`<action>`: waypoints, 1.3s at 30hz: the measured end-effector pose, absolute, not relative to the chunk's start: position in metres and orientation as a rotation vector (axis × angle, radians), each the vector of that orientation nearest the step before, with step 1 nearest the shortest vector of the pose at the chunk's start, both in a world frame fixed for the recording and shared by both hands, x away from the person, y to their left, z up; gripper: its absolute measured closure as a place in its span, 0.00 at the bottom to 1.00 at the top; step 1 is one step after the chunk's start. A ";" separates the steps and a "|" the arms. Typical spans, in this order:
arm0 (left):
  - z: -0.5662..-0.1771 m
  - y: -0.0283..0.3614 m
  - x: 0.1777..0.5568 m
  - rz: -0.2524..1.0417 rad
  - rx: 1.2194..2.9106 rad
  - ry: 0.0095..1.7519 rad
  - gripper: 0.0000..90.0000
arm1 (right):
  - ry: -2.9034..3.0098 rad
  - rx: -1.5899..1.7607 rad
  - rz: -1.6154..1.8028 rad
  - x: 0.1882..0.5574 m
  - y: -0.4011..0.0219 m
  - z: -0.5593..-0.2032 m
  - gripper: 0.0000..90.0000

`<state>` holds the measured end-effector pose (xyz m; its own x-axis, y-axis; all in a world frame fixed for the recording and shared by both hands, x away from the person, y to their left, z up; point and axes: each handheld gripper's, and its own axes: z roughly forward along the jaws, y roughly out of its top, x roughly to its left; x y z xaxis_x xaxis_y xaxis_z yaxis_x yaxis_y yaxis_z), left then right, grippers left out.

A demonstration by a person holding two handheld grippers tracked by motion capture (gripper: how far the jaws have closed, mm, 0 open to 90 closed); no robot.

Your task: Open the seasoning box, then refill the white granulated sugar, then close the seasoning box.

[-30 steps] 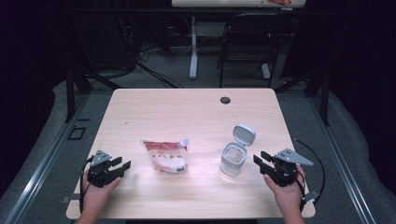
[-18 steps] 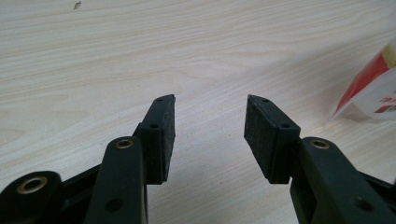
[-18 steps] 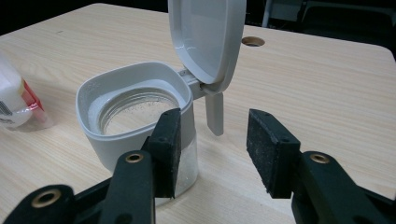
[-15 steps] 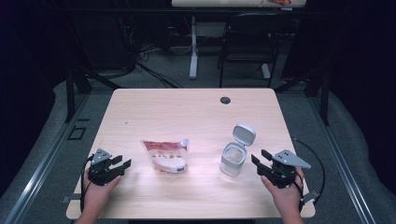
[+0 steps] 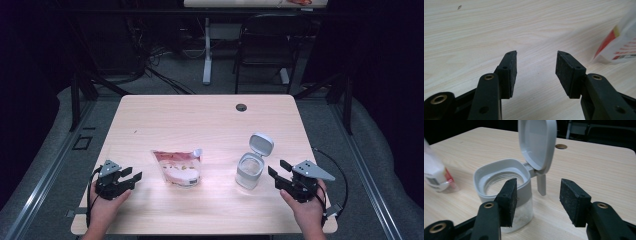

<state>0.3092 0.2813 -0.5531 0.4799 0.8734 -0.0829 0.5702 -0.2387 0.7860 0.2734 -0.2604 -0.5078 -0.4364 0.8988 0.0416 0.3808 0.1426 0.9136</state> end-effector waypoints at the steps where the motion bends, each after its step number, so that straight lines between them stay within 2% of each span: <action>1: -0.552 0.280 0.308 0.483 1.940 1.196 0.58 | 1.904 1.216 1.272 0.273 -0.259 -0.507 0.52; 5: -0.543 0.278 0.309 0.422 1.944 1.186 0.58 | 1.916 1.193 1.285 0.271 -0.255 -0.499 0.51; 10: -0.519 0.277 0.310 0.438 1.941 1.136 0.60 | 1.952 1.154 1.289 0.271 -0.247 -0.484 0.53; 15: -0.498 0.276 0.311 0.437 1.937 1.124 0.60 | 2.041 1.096 1.245 0.272 -0.236 -0.476 0.62; 21: -0.481 0.269 0.314 0.431 1.953 1.106 0.68 | 2.094 1.059 1.194 0.276 -0.224 -0.466 0.69; 26: -0.464 0.259 0.317 0.422 1.979 1.043 0.68 | 2.116 1.041 1.180 0.283 -0.217 -0.456 0.74; 32: -0.446 0.252 0.321 0.385 1.992 0.999 0.65 | 2.170 1.005 1.161 0.290 -0.204 -0.443 0.77; 39: -0.435 0.244 0.321 0.374 2.023 0.943 0.67 | 2.219 0.968 1.163 0.298 -0.189 -0.436 0.78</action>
<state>0.3208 0.2436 -0.4351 0.6707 0.7375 -0.0790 0.4833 -0.3537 0.8008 0.2984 -0.1894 -0.4361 -0.6516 0.7556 -0.0677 0.3744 0.3979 0.8376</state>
